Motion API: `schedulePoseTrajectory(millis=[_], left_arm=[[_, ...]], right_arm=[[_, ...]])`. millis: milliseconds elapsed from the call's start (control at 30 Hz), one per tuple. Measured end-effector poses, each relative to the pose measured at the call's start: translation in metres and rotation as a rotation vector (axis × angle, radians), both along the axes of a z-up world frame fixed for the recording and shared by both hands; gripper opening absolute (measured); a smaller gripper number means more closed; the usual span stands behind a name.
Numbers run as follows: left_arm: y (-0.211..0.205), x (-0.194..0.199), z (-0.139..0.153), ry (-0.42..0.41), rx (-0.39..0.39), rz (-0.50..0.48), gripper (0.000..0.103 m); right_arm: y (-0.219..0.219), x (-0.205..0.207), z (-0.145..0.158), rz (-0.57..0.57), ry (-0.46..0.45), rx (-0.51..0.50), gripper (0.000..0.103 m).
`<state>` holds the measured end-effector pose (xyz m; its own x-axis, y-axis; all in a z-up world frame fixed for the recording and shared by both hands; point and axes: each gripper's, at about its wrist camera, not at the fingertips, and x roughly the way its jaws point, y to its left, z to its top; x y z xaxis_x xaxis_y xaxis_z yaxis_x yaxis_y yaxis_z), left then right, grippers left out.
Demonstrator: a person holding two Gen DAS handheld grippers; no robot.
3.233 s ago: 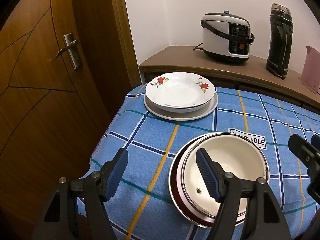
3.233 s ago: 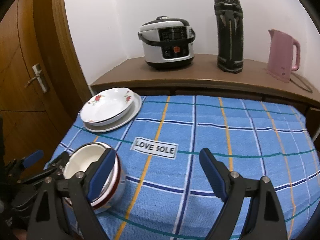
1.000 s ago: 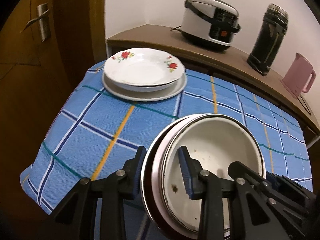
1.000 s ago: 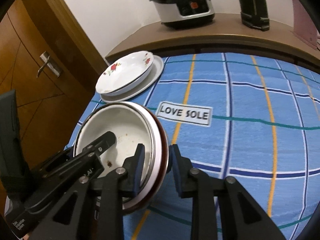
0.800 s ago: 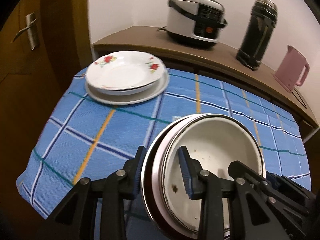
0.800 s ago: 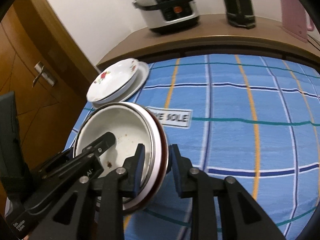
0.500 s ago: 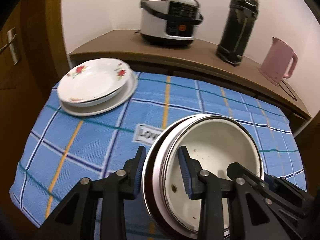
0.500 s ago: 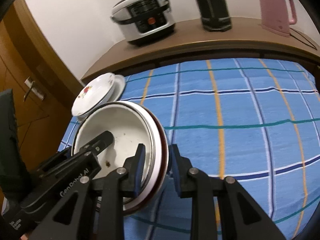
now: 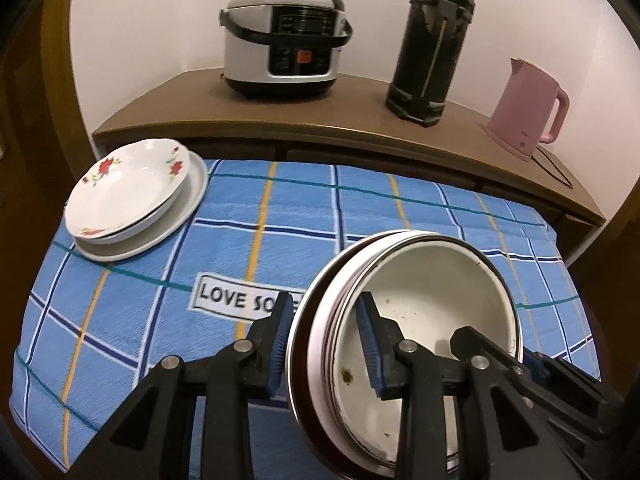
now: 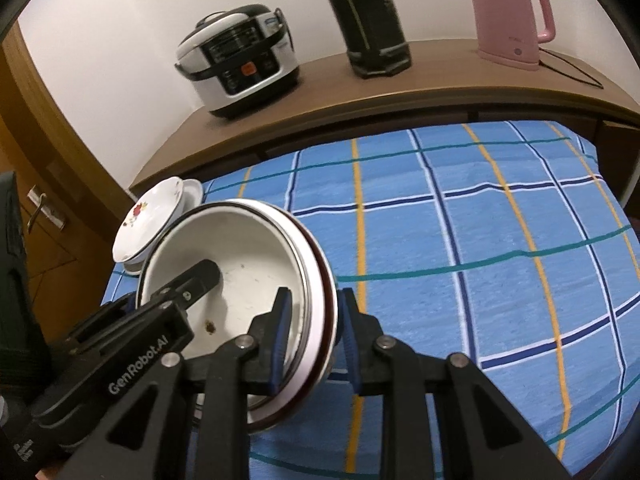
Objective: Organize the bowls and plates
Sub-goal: 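Lift the bowl stack with both tools and carry it toward the floral plates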
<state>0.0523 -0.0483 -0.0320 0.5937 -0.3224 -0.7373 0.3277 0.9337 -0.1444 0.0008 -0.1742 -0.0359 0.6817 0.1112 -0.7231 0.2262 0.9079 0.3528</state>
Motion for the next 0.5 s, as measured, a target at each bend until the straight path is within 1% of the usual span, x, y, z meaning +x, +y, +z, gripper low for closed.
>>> schedulePoseTrajectory(millis=[200, 500], left_arm=[[-0.017, 0.004, 0.003, -0.008, 0.002, -0.027, 0.035], [-0.029, 0.015, 0.013, -0.021, -0.007, -0.042, 0.035]], right_arm=[[-0.014, 0.002, 0.004, -0.031, -0.006, -0.006, 0.024], [-0.025, 0.011, 0.015, -0.047, -0.018, -0.024, 0.024]])
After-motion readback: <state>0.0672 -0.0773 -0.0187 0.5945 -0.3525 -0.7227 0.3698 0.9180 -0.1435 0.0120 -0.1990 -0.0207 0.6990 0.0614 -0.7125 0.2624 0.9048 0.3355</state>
